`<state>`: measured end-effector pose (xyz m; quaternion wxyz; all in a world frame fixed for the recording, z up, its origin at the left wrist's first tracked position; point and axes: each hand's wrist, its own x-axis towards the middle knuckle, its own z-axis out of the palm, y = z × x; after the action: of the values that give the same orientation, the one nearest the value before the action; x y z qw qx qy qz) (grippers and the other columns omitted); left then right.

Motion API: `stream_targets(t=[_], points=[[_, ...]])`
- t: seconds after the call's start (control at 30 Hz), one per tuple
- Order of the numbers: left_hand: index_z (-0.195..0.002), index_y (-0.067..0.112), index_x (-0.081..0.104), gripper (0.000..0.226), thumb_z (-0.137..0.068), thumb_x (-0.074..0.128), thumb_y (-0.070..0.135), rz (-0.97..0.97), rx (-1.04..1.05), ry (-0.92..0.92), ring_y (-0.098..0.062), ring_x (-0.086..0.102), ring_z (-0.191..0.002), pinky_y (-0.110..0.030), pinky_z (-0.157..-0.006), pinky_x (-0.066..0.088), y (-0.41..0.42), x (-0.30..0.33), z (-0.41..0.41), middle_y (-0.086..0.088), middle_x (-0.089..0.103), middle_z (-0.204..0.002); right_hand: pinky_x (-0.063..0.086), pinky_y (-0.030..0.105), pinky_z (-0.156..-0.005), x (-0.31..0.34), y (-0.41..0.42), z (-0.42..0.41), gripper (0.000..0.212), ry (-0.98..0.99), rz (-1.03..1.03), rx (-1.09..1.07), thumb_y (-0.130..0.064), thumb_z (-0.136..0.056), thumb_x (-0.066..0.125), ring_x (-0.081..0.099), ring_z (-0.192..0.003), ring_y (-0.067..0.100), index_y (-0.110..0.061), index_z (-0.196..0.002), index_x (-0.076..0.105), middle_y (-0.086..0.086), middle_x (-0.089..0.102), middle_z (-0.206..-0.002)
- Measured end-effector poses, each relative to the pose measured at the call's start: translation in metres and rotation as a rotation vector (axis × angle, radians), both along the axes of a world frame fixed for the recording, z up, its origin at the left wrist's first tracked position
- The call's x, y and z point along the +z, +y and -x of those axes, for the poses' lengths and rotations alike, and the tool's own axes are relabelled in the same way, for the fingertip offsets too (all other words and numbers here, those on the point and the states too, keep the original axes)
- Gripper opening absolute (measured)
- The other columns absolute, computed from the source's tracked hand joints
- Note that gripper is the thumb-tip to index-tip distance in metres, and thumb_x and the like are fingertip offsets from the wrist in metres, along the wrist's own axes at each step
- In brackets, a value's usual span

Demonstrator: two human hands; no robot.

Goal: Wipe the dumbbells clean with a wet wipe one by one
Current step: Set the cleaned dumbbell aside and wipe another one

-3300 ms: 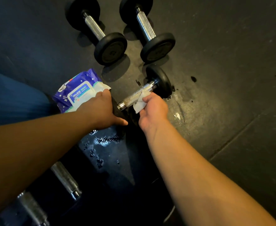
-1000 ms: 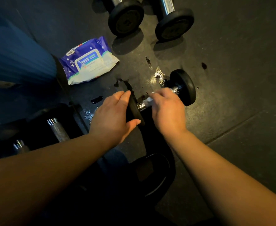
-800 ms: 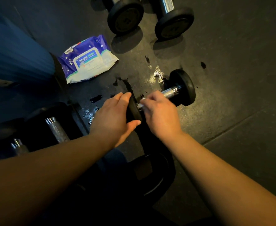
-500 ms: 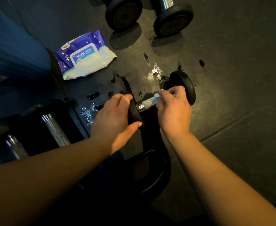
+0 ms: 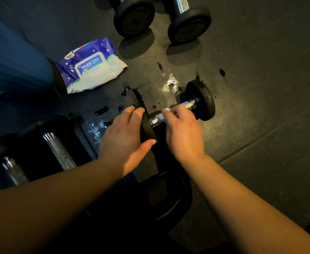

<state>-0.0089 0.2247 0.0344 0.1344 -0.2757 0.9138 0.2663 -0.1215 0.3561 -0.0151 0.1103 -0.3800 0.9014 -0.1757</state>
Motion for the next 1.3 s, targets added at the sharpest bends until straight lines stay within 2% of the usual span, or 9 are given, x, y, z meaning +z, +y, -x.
stream_targets(t=[0.1,0.2,0.3,0.53,0.7,0.93,1.03,1.17,1.3], points=[[-0.148,0.022,0.03,0.087,-0.078,0.072,0.054,0.011,-0.032,-0.013,-0.026,0.035,-0.138,-0.044,-0.104,0.039,-0.006,0.0,0.004,-0.004,0.029,-0.155,0.053,0.04,-0.063,-0.004,-0.003,-0.002,0.029,-0.024,0.005,0.062,-0.017,-0.092,0.061,0.057,-0.092,0.029,-0.014,-0.121,0.066,0.007,0.057,-0.107],[-0.15,0.022,0.03,0.088,-0.079,0.071,0.055,0.019,-0.055,-0.02,-0.025,0.035,-0.139,-0.046,-0.106,0.039,-0.013,0.001,0.007,-0.003,0.029,-0.157,0.05,0.033,-0.063,-0.004,-0.007,0.016,0.022,0.034,0.056,-0.149,-0.026,-0.098,0.058,0.059,-0.084,0.028,-0.014,-0.113,0.069,0.006,0.059,-0.102],[-0.151,0.025,0.029,0.088,-0.08,0.071,0.054,0.015,-0.047,-0.025,-0.023,0.034,-0.139,-0.044,-0.108,0.037,-0.022,0.003,0.013,0.0,0.03,-0.156,0.048,0.032,-0.063,-0.001,-0.012,0.026,0.022,0.048,0.057,-0.307,-0.021,-0.095,0.06,0.061,-0.08,0.028,-0.014,-0.113,0.07,0.008,0.06,-0.103],[-0.147,0.026,0.037,0.072,-0.085,0.068,0.048,0.025,-0.041,0.01,-0.02,0.041,-0.132,-0.038,-0.103,0.039,-0.038,0.005,0.022,0.002,0.041,-0.149,0.053,0.039,-0.063,-0.005,-0.03,-0.003,0.02,-0.046,0.104,-0.028,-0.019,-0.094,0.059,0.059,-0.084,0.028,-0.013,-0.11,0.07,0.006,0.058,-0.101],[-0.143,0.026,0.041,0.059,-0.091,0.061,0.044,0.038,-0.013,0.034,-0.023,0.044,-0.131,-0.043,-0.103,0.041,-0.051,0.005,0.027,0.001,0.045,-0.146,0.054,0.037,-0.07,-0.007,-0.034,0.023,0.019,-0.021,0.193,-0.334,-0.021,-0.094,0.061,0.063,-0.085,0.026,-0.015,-0.107,0.073,0.005,0.061,-0.104],[-0.133,0.024,0.054,0.038,-0.097,0.053,0.037,0.058,0.105,0.06,-0.023,0.051,-0.122,-0.04,-0.098,0.042,-0.064,0.005,0.044,-0.003,0.055,-0.133,0.051,0.039,-0.06,-0.007,-0.057,0.004,0.02,-0.091,0.21,-0.004,-0.014,-0.089,0.06,0.059,-0.077,0.031,-0.015,-0.104,0.073,0.007,0.057,-0.097],[-0.137,0.023,0.052,0.047,-0.096,0.052,0.045,0.083,0.034,0.054,-0.022,0.047,-0.127,-0.04,-0.1,0.041,-0.07,0.007,0.048,0.0,0.052,-0.139,0.053,0.039,-0.062,-0.011,-0.056,0.021,0.02,-0.041,0.234,-0.158,-0.015,-0.09,0.062,0.06,-0.076,0.031,-0.015,-0.106,0.073,0.008,0.059,-0.097],[-0.151,0.019,0.032,0.085,-0.084,0.052,0.067,0.111,-0.087,-0.042,-0.025,0.036,-0.138,-0.044,-0.11,0.038,-0.073,0.003,0.049,-0.003,0.036,-0.154,0.054,0.04,-0.065,-0.008,-0.061,0.051,0.02,0.008,0.211,-0.369,-0.016,-0.091,0.063,0.062,-0.077,0.031,-0.014,-0.109,0.073,0.009,0.06,-0.104],[-0.156,0.017,0.009,0.119,-0.069,0.07,0.072,0.054,-0.091,-0.157,-0.027,0.025,-0.145,-0.047,-0.115,0.032,-0.083,-0.002,0.062,-0.004,0.019,-0.162,0.049,0.034,-0.061,-0.007,-0.075,0.044,0.021,0.016,0.165,-0.308,-0.014,-0.088,0.065,0.063,-0.073,0.031,-0.015,-0.107,0.072,0.009,0.06,-0.105]])
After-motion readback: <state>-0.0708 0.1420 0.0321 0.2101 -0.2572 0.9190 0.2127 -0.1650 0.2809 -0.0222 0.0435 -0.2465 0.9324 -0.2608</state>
